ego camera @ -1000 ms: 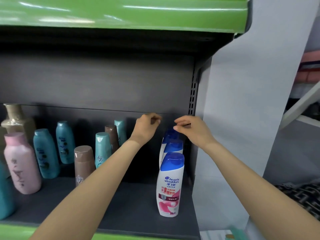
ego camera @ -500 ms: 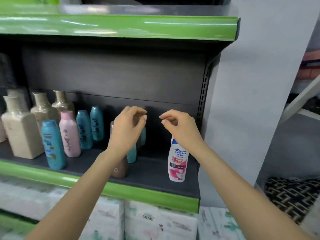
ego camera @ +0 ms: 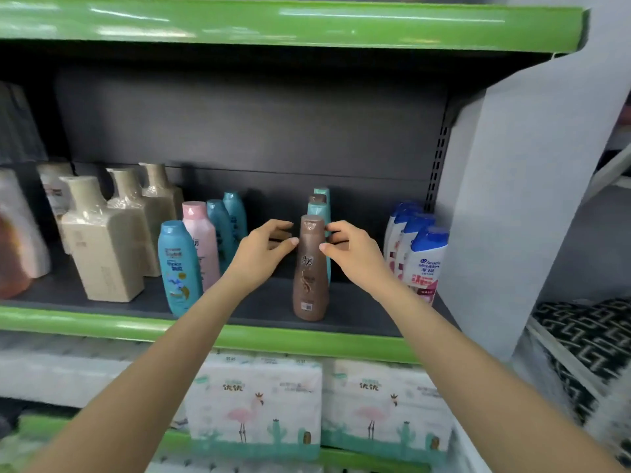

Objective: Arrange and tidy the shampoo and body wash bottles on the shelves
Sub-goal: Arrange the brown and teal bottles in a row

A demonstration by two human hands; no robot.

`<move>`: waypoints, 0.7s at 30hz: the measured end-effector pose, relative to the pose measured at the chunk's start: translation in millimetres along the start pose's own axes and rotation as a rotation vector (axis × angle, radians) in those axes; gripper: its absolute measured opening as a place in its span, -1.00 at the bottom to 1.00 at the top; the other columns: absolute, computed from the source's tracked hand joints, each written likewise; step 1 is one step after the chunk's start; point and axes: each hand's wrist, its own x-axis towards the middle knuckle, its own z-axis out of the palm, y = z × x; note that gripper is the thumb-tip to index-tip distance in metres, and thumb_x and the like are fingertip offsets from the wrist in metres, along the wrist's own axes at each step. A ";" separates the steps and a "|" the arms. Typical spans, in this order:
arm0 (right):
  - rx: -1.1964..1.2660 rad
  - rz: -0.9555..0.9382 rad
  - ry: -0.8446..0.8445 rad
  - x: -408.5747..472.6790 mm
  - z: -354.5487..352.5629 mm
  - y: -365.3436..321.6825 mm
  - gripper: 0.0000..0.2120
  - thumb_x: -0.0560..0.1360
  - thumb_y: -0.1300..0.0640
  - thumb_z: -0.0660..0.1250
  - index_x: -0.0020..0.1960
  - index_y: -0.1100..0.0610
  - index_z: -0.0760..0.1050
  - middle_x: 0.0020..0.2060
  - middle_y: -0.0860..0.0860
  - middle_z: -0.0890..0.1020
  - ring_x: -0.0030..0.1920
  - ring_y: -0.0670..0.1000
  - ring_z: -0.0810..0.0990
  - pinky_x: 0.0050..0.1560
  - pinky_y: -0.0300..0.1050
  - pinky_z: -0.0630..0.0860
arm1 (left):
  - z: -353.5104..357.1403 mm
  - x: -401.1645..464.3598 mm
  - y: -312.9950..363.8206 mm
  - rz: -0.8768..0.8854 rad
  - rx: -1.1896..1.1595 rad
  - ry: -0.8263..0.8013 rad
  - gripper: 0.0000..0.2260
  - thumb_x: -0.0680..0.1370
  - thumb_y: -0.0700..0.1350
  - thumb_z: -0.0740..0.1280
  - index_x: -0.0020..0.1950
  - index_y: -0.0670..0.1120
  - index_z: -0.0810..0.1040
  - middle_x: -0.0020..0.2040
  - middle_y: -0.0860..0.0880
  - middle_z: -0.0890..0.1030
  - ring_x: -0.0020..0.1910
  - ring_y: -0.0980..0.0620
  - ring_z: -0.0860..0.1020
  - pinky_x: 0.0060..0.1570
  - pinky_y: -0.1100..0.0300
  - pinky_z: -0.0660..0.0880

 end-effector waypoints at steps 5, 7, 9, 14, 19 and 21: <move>0.067 0.040 0.029 -2.7 18.2 -2.8 -0.68 0.53 0.14 0.33 0.27 0.12 0.44 0.12 0.04 0.61 0.03 -0.05 0.58 -0.11 -0.35 0.45 | -1.5 1.7 -16.5 0.022 -0.069 -0.169 -0.64 0.51 -0.08 0.38 0.28 -0.06 0.46 0.09 0.00 0.61 0.00 0.06 0.59 0.13 0.12 0.50; 0.071 0.053 0.020 -2.8 21.8 0.1 -0.67 0.51 0.11 0.36 0.25 0.12 0.45 0.10 0.04 0.61 0.05 -0.03 0.59 -0.02 -0.22 0.52 | 1.4 -0.5 -21.1 0.025 -0.040 -0.202 -0.61 0.49 -0.08 0.39 0.30 -0.04 0.42 0.08 0.00 0.60 -0.04 0.07 0.60 0.07 0.16 0.50; 0.070 0.068 0.011 -2.2 24.9 1.8 -0.67 0.49 0.10 0.38 0.23 0.12 0.46 0.09 0.04 0.61 0.05 -0.01 0.59 0.06 -0.10 0.55 | 6.3 -3.5 -24.1 0.021 -0.032 -0.221 -0.56 0.48 -0.08 0.41 0.31 -0.05 0.39 0.06 0.00 0.59 -0.08 0.10 0.59 -0.02 0.24 0.49; 0.149 0.093 0.025 -0.1 28.8 1.5 -0.70 0.48 0.10 0.39 0.18 0.10 0.48 0.05 0.05 0.60 0.06 0.03 0.60 0.11 0.11 0.57 | 14.1 -5.8 -26.4 0.029 -0.018 -0.225 -0.61 0.47 -0.09 0.43 0.25 -0.07 0.42 0.05 -0.01 0.59 -0.14 0.17 0.56 -0.13 0.35 0.46; 0.395 0.157 0.100 -3.2 23.9 0.4 -0.81 0.50 0.18 0.37 0.10 0.09 0.46 0.03 0.09 0.58 0.09 0.06 0.59 0.03 0.06 0.61 | 10.8 -12.1 -23.6 0.016 -0.070 -0.188 -0.44 0.47 -0.07 0.42 0.40 -0.03 0.26 0.06 -0.02 0.53 -0.06 0.11 0.54 -0.12 0.32 0.43; 0.499 0.175 0.125 -5.1 17.1 -1.3 -0.82 0.51 0.18 0.36 0.10 0.11 0.46 0.04 0.10 0.59 0.09 0.06 0.60 -0.07 -0.06 0.63 | 8.7 -15.8 -22.6 0.023 -0.078 -0.193 -0.43 0.46 -0.04 0.43 0.39 -0.01 0.27 0.05 0.01 0.52 -0.04 0.11 0.53 -0.13 0.34 0.43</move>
